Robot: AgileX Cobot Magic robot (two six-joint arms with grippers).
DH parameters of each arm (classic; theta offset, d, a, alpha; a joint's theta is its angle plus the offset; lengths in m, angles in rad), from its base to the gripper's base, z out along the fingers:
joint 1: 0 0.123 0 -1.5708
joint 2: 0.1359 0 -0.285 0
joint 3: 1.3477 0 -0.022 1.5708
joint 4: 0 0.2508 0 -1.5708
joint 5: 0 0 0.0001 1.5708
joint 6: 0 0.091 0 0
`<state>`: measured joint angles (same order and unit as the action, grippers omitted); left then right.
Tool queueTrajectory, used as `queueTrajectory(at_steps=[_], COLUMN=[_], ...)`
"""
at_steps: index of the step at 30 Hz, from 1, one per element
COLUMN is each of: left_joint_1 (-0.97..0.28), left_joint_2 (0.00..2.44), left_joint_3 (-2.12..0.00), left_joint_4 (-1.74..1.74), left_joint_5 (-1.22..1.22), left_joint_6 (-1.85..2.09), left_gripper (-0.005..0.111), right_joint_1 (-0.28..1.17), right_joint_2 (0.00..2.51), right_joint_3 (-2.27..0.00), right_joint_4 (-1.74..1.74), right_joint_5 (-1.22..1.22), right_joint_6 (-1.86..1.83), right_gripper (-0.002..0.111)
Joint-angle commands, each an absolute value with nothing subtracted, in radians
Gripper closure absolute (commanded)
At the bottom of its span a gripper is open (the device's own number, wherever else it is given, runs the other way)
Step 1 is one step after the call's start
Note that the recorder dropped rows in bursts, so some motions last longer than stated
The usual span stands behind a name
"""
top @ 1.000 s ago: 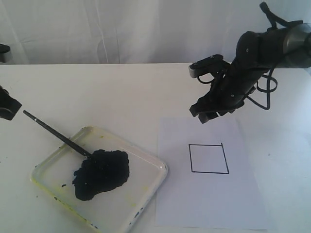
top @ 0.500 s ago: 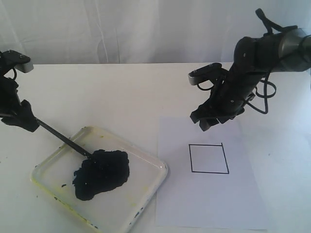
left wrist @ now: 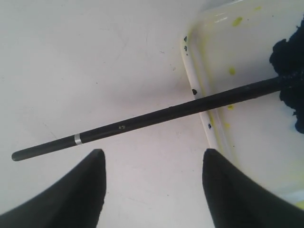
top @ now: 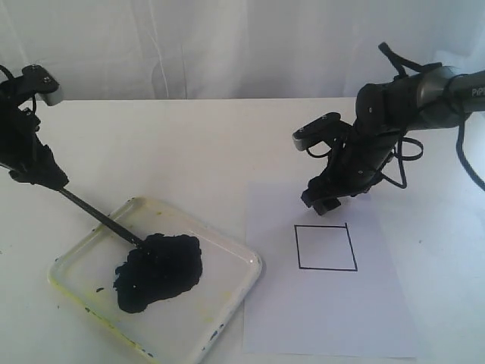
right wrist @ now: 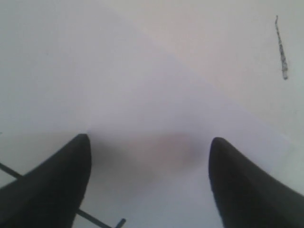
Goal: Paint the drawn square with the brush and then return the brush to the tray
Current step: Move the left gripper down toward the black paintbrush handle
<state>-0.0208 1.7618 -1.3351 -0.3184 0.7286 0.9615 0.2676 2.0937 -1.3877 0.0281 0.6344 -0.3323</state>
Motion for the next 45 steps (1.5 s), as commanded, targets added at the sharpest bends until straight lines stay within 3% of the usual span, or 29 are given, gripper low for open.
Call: queueTrajectory(at_steps=[1,28,45], left_joint_1=[-0.024,-0.024,-0.024], left_joint_2=[1.758,1.810,1.907], left_joint_3=[-1.337,-1.337,-1.337], left_joint_4=[-0.337,-0.320,-0.331], left_joint_5=[0.733,0.752,0.635], left_joint_6=[0.985,1.197,1.585], left_gripper=[0.044,0.044,0.044], right_joint_1=[0.268,0.268,0.268], right_joint_2=[2.097,2.119,2.119], right_joint_3=[-1.395,-1.395,-1.395], right_joint_4=[0.016,0.101,0.100], right_joint_5=[0.623,0.698,0.687], right_joint_6=[-0.335,-0.335,-0.335], right_gripper=[0.042,0.042,0.042])
